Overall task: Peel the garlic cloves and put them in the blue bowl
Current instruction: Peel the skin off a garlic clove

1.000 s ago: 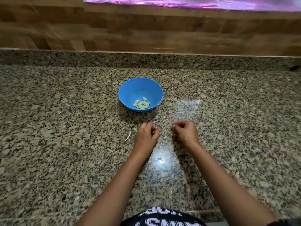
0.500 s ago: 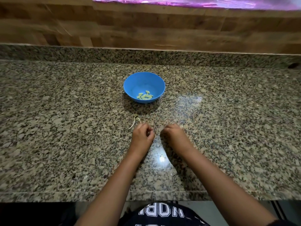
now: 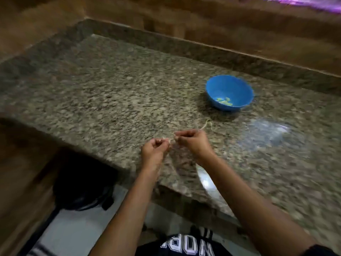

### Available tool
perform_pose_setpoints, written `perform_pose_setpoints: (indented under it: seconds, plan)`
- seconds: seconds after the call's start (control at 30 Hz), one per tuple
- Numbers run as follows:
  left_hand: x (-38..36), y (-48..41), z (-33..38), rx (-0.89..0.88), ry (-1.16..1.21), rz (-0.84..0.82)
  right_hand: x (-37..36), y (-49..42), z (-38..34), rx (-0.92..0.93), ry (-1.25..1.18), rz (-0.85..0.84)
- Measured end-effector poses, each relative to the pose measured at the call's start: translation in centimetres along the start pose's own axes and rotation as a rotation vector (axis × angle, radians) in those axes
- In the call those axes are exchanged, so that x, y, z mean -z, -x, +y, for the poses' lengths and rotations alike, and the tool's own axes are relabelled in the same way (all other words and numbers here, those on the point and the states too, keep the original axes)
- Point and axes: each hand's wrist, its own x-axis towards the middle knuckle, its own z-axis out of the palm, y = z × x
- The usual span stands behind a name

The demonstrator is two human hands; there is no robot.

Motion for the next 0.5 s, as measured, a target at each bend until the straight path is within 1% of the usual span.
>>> perform_pose_setpoints:
  seconds: [0.1, 0.2, 0.27, 0.33, 0.43, 0.5]
  plan:
    - [8.0, -1.4, 1.2, -0.008, 0.203, 0.172, -8.6, 0.2, -1.8, -0.013, -0.077, -0.183]
    - [16.7, -2.4, 1.6, 0.002, 0.292, 0.3, -17.7, 1.3, -2.6, -0.022, -0.083, -0.339]
    - [22.5, -3.9, 2.1, -0.001, 0.348, 0.364, -24.4, 1.3, -2.5, -0.048, -0.073, -0.382]
    - [27.7, -6.0, 2.3, -0.004, 0.389, 0.383, -30.5, 1.1, -1.8, -0.09, -0.074, -0.414]
    - [33.4, -9.5, 1.4, 0.024, 0.416, 0.409, -37.7, -0.4, 0.5, -0.128, -0.07, -0.441]
    - [36.6, -12.0, -0.2, 0.072, 0.436, 0.453, -41.6, -1.9, 2.8, -0.149, -0.056, -0.441]
